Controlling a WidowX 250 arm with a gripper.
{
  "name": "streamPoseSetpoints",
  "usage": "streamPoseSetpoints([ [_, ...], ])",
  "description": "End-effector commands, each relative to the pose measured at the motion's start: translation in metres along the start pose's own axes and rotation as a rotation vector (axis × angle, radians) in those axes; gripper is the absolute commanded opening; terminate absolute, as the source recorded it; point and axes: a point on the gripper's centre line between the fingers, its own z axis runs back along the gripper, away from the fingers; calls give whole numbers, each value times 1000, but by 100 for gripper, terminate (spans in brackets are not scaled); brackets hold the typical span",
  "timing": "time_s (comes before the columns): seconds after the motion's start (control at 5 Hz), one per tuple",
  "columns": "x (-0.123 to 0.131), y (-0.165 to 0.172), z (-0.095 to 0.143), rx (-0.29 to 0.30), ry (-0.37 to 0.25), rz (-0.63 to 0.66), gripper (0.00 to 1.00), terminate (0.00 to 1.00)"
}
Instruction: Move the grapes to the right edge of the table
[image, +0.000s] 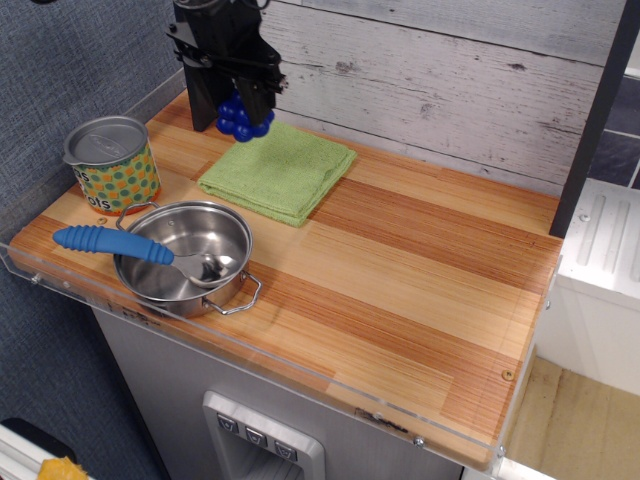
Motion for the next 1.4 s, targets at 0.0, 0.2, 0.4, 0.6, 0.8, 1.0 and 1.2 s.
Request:
streamPoseSetpoints([
  [0.0,-9,-57,33,-23,-61,-67,0,0],
  [0.2,-18,-89,34,-26,-34,-126,0,0],
  [0.4,-29,-111,33,-37,-33,-148,0,0],
  [0.6,-35,-143,23,-89,-20,-204,0,0],
  [0.8,-34,-170,13,-141,-48,-302,0,0],
  [1.0,-34,-199,5,-176,-40,-366,0,0],
  [1.2,-37,-220,-12,-188,2,-416,0,0],
])
